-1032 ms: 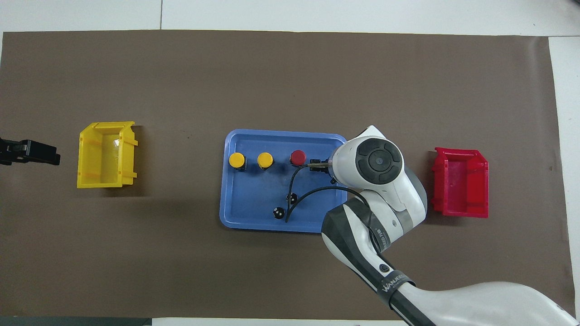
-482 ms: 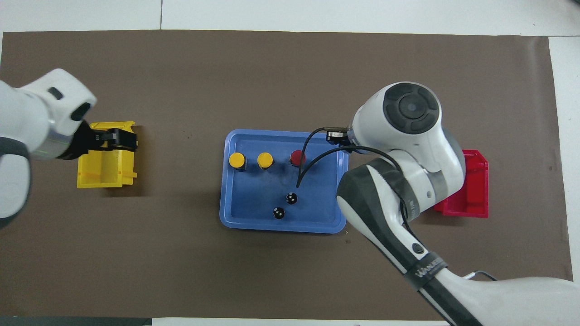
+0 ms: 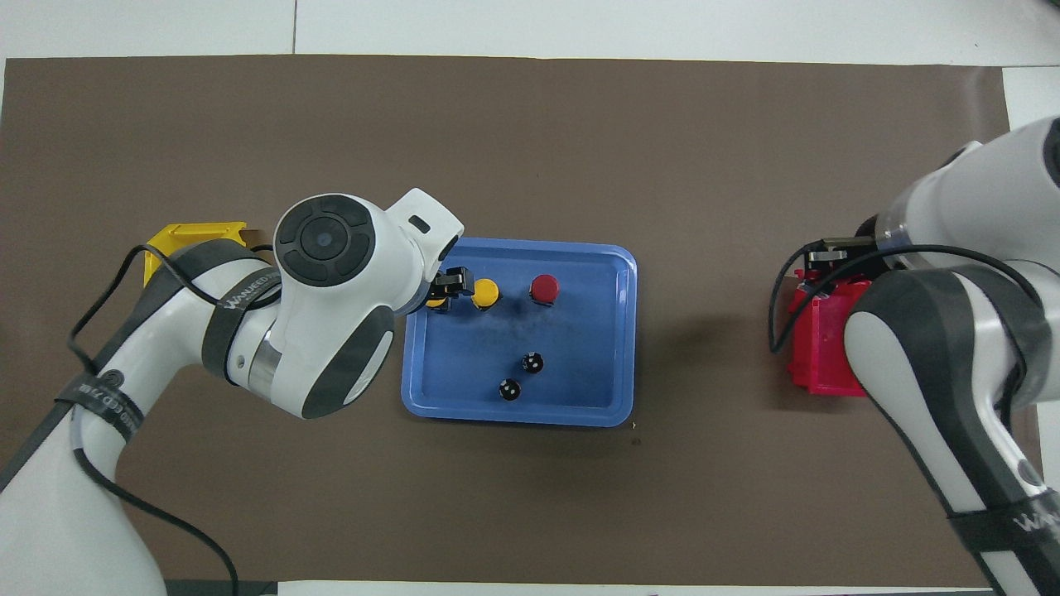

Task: Sort red and yellow buttons by color
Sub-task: 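Carry the red button into the red bin while the left gripper grasps a yellow button, then carry the yellow button into the yellow bin with the left gripper and release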

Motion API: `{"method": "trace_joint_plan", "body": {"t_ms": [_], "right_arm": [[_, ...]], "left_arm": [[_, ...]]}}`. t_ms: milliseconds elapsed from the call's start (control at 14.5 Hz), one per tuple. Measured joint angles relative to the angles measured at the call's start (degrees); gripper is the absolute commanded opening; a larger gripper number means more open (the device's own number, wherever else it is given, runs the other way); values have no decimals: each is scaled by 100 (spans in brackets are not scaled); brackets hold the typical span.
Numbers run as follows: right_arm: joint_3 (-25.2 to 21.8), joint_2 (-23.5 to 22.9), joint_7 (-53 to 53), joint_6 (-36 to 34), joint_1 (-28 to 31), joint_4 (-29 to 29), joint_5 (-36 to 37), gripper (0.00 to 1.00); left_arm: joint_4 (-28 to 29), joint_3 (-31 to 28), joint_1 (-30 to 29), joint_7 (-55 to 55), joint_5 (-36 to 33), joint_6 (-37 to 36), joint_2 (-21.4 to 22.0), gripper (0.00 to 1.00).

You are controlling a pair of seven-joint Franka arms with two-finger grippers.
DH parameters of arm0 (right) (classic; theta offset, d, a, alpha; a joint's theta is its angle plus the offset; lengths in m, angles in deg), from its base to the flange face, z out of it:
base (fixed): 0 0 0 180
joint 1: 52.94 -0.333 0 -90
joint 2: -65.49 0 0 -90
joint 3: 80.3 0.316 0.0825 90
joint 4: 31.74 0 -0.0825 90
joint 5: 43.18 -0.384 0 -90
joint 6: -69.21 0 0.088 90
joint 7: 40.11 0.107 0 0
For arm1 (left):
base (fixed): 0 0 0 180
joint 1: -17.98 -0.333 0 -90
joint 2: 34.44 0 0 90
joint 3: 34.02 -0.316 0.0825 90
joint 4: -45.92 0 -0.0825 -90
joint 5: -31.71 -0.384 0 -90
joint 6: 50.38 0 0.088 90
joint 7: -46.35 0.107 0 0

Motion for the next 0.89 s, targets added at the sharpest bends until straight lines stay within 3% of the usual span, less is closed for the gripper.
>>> {"method": "trace_joint_plan", "body": {"t_ms": [275,344,413,482,757,894], "right_arm": [[-119,633,-1178,375,651,-979,-464,16],[-130,686,-1271,551,671,-1163,-471,16],[-123,708,-1301,731,667,-1325,-472,16],[-111,713,-1330,967,659,-1482,-473,16],[-99,712,-1561,1440,656,-1953,-474,16],[-99,712,-1596,1581,655,-2130,-475,16]], "left_arm": [[57,-51,-1,1,0,215,-158,74],[74,-48,6,2,0,250,-166,57],[94,-45,12,1,0,306,-188,10],[103,-43,17,0,0,325,-220,2],[59,-47,20,-113,44,284,-263,2],[-279,-60,5,-126,124,-250,-241,2]]}}
